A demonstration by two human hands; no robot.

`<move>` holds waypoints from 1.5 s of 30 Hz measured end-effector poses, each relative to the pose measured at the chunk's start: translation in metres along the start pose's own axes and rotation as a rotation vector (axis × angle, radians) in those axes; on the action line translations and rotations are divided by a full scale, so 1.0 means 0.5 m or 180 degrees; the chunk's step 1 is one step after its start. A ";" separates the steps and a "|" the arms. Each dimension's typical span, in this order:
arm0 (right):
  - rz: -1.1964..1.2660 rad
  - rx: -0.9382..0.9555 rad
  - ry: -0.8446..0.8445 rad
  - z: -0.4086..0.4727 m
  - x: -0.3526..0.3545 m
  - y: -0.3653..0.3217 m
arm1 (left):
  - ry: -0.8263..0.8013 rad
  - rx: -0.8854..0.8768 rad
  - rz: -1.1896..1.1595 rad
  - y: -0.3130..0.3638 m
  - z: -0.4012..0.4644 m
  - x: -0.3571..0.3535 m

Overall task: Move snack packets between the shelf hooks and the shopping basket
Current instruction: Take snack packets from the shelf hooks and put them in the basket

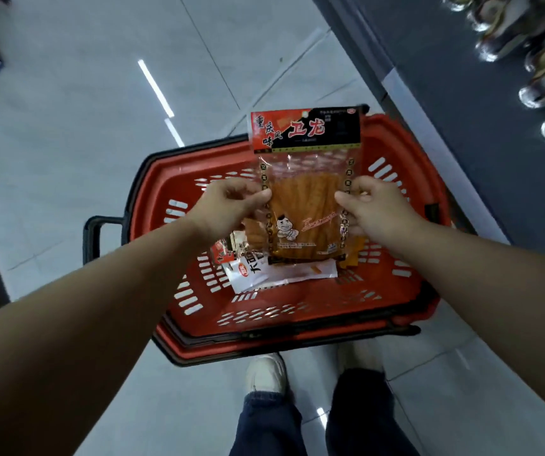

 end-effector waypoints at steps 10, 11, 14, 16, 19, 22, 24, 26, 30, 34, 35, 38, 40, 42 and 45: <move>0.0148 0.0727 0.0697 -0.290 0.197 -0.428 | 0.0070 -0.0881 0.0484 0.486 -0.221 0.155; 0.0121 0.0849 0.0757 -0.335 0.221 -0.486 | 0.0105 -0.0995 0.0526 0.548 -0.251 0.173; 0.0083 0.1200 0.1002 -0.479 0.293 -0.665 | 0.0254 -0.1387 0.0592 0.741 -0.363 0.228; 0.0082 0.1421 0.1168 -0.597 0.338 -0.767 | 0.0305 -0.1701 0.0669 0.866 -0.456 0.248; 0.0172 0.1676 0.1600 -0.788 0.417 -0.888 | 0.0322 -0.2212 0.0579 1.044 -0.608 0.261; 0.0197 0.1869 0.2110 -0.973 0.500 -0.976 | 0.0280 -0.2701 0.0590 1.212 -0.766 0.246; 0.0269 0.2007 0.2465 -1.098 0.557 -1.018 | 0.0184 -0.2940 0.0567 1.308 -0.867 0.222; 0.0294 0.2125 0.2782 -1.225 0.603 -1.049 | 0.0113 -0.3130 0.0543 1.389 -0.958 0.188; 0.0270 0.2399 0.3288 -1.448 0.693 -1.060 | 0.0055 -0.3480 0.0477 1.512 -1.123 0.093; 0.0515 0.2538 0.3728 -1.609 0.804 -1.017 | -0.0051 -0.3828 0.0445 1.595 -1.253 -0.041; 0.0610 0.2512 0.3801 -1.643 0.831 -0.996 | -0.0122 -0.3882 0.0412 1.609 -1.281 -0.081; 0.0737 0.2381 0.3971 -1.741 0.911 -0.911 | -0.0384 -0.4008 0.0353 1.641 -1.347 -0.220; 0.0776 0.2184 0.4149 -1.801 0.971 -0.838 | -0.0550 -0.4050 0.0326 1.657 -1.383 -0.325; 0.0940 0.2017 0.4331 -1.864 1.033 -0.758 | -0.0764 -0.4020 0.0274 1.671 -1.416 -0.440; 0.1065 0.1819 0.4643 -1.963 1.114 -0.654 | -0.1187 -0.3999 0.0220 1.685 -1.472 -0.613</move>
Point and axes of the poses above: each hand's wrist, its own z-axis towards the middle knuckle, its own x-axis out of the back of the hand, y = z × x, the point moved 9 cm from there along z, towards the middle knuckle, and after that the axes turned 6 degrees about z, right-handed, at the moved point
